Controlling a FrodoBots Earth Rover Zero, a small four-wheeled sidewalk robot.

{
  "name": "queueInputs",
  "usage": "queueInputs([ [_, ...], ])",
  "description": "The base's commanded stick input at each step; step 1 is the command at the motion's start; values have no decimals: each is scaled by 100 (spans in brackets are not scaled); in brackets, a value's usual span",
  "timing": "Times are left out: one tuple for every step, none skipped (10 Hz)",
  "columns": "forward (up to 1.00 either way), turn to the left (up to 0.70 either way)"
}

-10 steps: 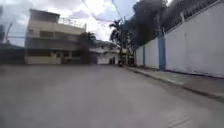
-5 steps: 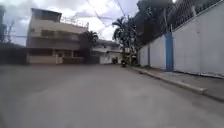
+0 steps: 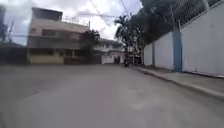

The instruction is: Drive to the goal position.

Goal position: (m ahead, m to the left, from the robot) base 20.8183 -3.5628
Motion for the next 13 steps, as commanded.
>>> queueInputs([
  [100, -3],
  [100, -3],
  [100, -3],
  [100, -3],
  [100, -3],
  [100, -3],
  [100, -3],
  [100, -3],
  [100, -3],
  [100, -3],
  [100, -3],
  [100, -3],
  [100, -3],
])
